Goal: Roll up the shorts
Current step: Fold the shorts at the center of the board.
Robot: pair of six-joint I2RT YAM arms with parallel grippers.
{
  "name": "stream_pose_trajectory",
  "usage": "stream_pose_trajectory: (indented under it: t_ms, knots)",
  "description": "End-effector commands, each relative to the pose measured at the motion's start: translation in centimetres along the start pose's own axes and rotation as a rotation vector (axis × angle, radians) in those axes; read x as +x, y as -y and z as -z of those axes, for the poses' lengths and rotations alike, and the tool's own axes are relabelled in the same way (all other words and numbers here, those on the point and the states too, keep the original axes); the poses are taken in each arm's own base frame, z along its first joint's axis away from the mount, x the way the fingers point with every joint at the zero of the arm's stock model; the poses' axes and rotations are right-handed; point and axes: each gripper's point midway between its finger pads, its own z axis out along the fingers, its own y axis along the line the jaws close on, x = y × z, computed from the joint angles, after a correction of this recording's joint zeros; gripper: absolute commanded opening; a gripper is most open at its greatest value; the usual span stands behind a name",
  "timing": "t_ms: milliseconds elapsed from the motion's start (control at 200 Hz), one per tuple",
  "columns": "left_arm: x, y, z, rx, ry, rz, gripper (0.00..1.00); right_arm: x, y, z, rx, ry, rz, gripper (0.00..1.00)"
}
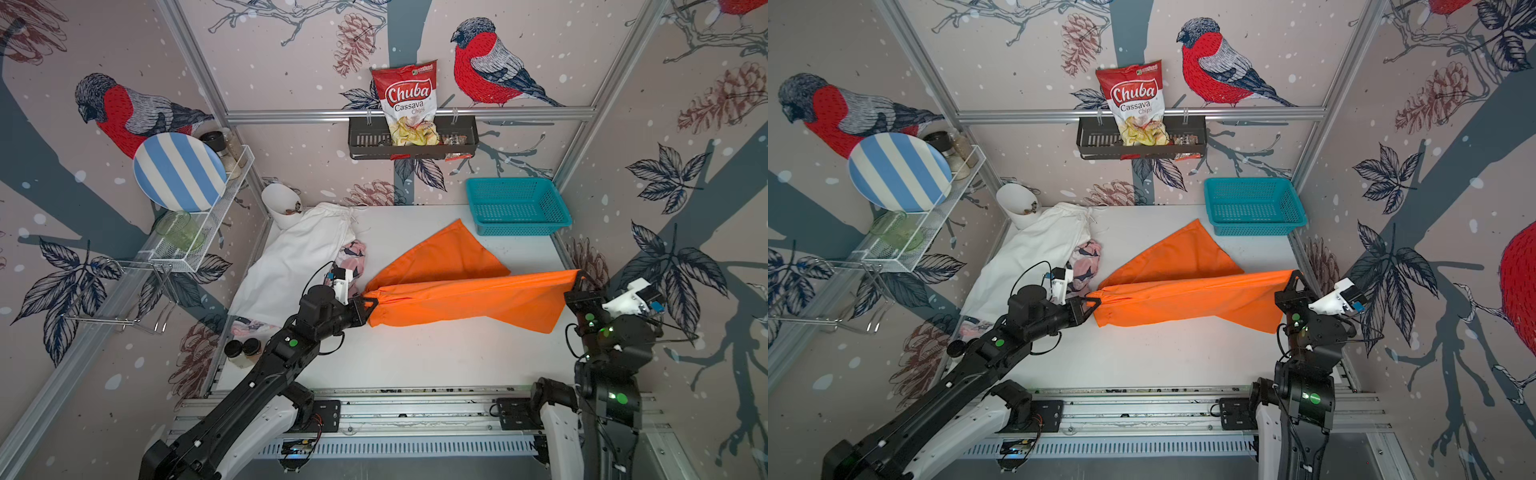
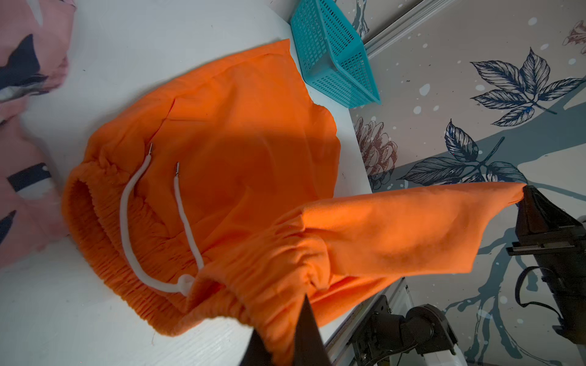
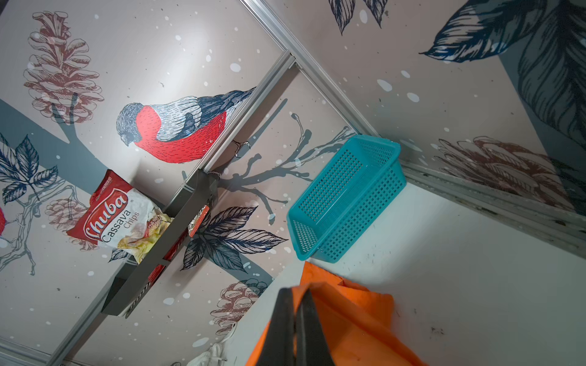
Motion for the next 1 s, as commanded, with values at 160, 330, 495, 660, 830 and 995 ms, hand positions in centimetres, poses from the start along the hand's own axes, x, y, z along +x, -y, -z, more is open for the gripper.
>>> stream_pose_trajectory:
  t_ms: [160, 330, 495, 660, 830, 995]
  knots:
    - [1.2, -5.3, -1.1, -0.255, -0.050, 0.050, 0.00, 1.9, 0.2, -5.3, -0.018, -0.108, 0.029, 0.00]
    - [1.1, -7.5, -2.4, -0.351, -0.051, 0.061, 0.00, 5.4, -1.8, -11.3, -0.027, -0.280, 0.121, 0.00]
    - [-0.2, -8.6, -3.6, -0.431, -0.042, 0.036, 0.00, 9.3, -3.0, -17.3, -0.010, -0.405, 0.171, 0.00]
    - [-2.1, -10.5, -3.7, -0.583, -0.001, 0.012, 0.00, 12.4, -2.2, -22.9, 0.041, -0.475, 0.187, 0.00]
    - [-3.3, -12.1, -5.2, -0.649, -0.012, 0.001, 0.00, 15.6, -0.5, -27.3, 0.084, -0.522, 0.198, 0.02]
    - [-4.4, -13.2, -6.5, -0.708, -0.028, -0.016, 0.02, 18.1, 1.2, -29.7, 0.125, -0.560, 0.221, 0.12]
